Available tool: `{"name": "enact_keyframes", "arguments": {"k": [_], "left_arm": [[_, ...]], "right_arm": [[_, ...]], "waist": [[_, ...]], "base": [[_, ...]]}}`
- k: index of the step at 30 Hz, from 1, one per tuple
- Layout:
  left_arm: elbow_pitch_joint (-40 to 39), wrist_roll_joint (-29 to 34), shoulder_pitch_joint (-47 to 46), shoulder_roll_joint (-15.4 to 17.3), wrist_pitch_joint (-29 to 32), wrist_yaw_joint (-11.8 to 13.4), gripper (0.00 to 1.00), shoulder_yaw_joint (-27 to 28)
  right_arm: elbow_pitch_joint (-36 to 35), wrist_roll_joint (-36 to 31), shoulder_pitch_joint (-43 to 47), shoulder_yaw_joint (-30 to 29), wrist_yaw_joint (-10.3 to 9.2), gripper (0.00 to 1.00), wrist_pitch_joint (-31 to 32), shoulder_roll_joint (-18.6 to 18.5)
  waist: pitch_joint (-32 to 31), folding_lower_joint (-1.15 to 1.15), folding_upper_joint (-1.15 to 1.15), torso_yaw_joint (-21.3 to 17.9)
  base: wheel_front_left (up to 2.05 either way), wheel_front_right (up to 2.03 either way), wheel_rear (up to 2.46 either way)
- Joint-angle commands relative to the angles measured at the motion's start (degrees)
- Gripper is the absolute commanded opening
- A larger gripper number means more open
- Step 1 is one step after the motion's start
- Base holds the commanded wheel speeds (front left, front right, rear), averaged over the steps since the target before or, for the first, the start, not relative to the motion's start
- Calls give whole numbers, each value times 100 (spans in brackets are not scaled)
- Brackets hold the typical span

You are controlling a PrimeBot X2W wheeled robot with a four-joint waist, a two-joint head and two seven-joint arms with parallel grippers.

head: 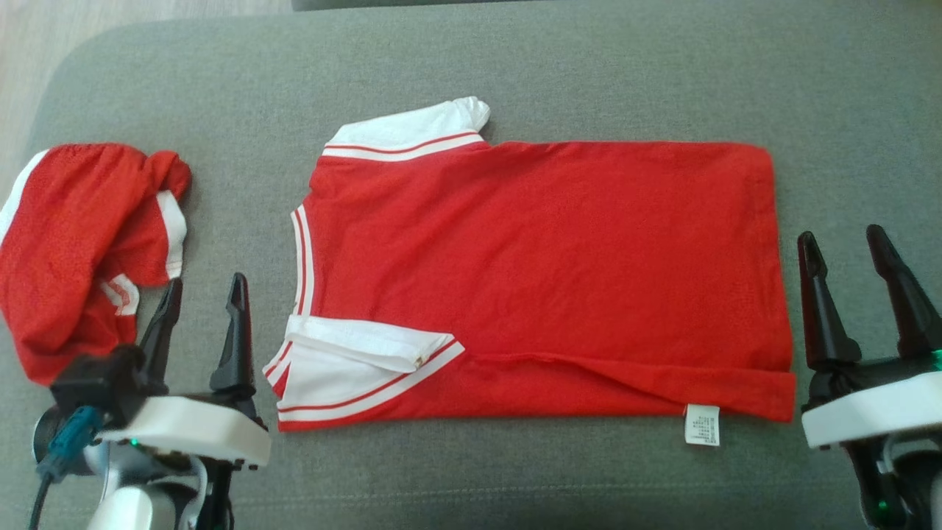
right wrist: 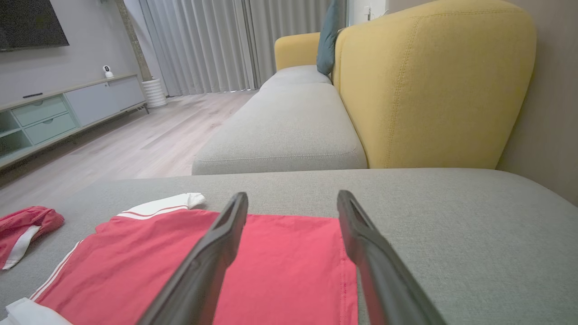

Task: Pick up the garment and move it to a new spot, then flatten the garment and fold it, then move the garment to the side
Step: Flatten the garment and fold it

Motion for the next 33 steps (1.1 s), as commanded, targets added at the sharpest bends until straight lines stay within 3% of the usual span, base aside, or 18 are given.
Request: {"name": "enact_keyframes", "arguments": {"k": [1, 8, 15, 21, 28, 33], "left_arm": [[-183, 63, -285, 120, -17, 28, 100, 187], [-109, -36, -631, 182, 23, -219, 100, 59], [636, -179, -2230, 89, 234, -749, 100, -288], [1956, -338, -3779, -202, 195, -1132, 100, -461], [3684, -246, -5133, -469, -100, -1393, 100, -740], [4922, -148, -5744, -464, -130, -1530, 100, -999]], "right_arm": [[-168, -53, -209, 94, -4, 100, -54, -30], [-145, -37, -244, 33, -4, 100, -54, 46], [-132, -28, -421, 41, -4, 100, -48, 123], [-118, -70, -609, 95, -4, 100, -54, 173], [-135, -90, -758, 100, -4, 100, -58, 215], [-31, -54, -852, 228, -4, 100, -88, 246]], "waist": [[52, 0, 0, 7], [340, 0, 0, 11], [956, 0, 0, -72], [1446, 0, 0, -182], [1890, 0, 0, -270], [1992, 0, 0, -369]], "base": [[0, 0, 0], [0, 0, 0], [0, 0, 0], [0, 0, 0], [0, 0, 0], [0, 0, 0]]}}
